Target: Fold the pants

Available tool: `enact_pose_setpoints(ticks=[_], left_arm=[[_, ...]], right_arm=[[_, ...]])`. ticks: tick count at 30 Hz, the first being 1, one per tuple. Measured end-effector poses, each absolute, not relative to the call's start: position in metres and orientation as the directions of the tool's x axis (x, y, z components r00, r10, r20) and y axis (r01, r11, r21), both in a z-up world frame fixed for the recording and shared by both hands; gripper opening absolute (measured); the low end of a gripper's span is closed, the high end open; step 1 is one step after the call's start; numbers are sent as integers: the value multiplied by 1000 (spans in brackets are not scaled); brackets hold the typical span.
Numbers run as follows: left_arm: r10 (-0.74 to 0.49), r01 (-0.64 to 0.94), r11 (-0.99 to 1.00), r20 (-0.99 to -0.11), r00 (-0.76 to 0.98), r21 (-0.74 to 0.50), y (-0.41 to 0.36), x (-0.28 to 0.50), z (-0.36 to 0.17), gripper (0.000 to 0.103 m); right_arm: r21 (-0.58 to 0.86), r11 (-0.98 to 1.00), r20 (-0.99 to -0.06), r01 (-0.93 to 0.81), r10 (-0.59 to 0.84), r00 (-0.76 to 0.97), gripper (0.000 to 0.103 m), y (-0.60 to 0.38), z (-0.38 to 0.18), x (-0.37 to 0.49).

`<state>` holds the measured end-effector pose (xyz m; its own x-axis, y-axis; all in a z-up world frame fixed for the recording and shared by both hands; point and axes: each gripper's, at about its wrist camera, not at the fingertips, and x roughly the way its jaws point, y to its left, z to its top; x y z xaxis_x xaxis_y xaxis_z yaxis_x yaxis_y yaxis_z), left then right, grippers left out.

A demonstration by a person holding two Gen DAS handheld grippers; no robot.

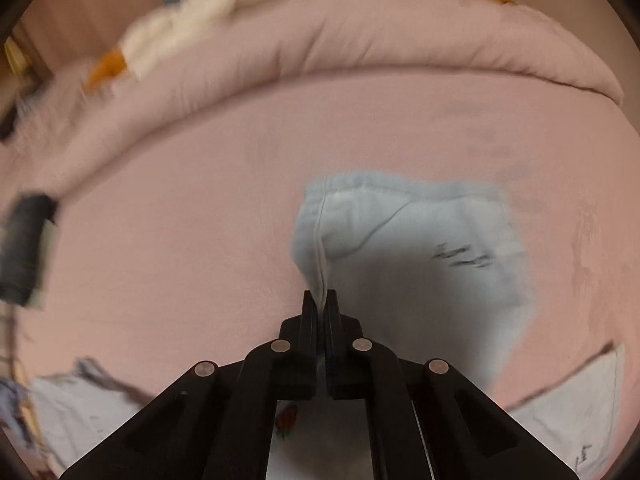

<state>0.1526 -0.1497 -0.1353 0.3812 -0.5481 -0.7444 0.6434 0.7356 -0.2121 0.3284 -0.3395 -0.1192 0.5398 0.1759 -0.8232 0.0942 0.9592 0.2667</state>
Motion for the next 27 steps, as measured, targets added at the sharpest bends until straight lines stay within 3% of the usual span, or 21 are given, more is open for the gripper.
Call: enact_pose_setpoints(ticks=[3, 7, 9, 14, 18, 19, 21, 23, 25, 26, 27], left_arm=[[-536, 663, 733, -731, 423, -154, -160, 139, -123, 7], [-506, 690, 722, -727, 465, -61, -178, 120, -119, 7], [-477, 689, 725, -737, 479, -22, -182, 111, -122, 7], [-412, 691, 720, -764, 497, 61, -158, 102, -147, 9], [-388, 689, 720, -773, 502, 86, -155, 109, -153, 9], [-392, 689, 721, -776, 494, 74, -154, 111, -153, 8], [-401, 689, 723, -779, 482, 54, -151, 113, -153, 7], [-407, 688, 725, -785, 467, 33, -150, 112, -152, 5], [-413, 686, 727, -787, 457, 16, -149, 113, -150, 4], [-416, 687, 727, -786, 458, 15, -148, 111, -149, 4], [-421, 690, 723, -780, 463, 19, -147, 109, -147, 4]], right_arm=[[446, 893, -666, 67, 281, 691, 3, -382, -76, 266], [562, 822, -524, 93, 266, 809, 3, -437, -57, 179], [603, 784, -516, 151, 238, 823, 3, -462, -76, 144], [685, 622, -623, 380, 230, 748, 7, -500, -177, 100], [840, 427, -469, 334, 265, 842, 15, -513, -201, 72], [847, 419, -457, 327, 259, 851, 18, -514, -199, 72], [849, 420, -448, 320, 252, 858, 34, -515, -191, 78], [835, 435, -464, 337, 228, 856, 37, -517, -183, 86], [797, 471, -514, 378, 201, 834, 36, -519, -182, 95], [777, 491, -539, 393, 197, 819, 27, -518, -180, 101], [750, 523, -565, 403, 190, 803, 8, -515, -176, 107]])
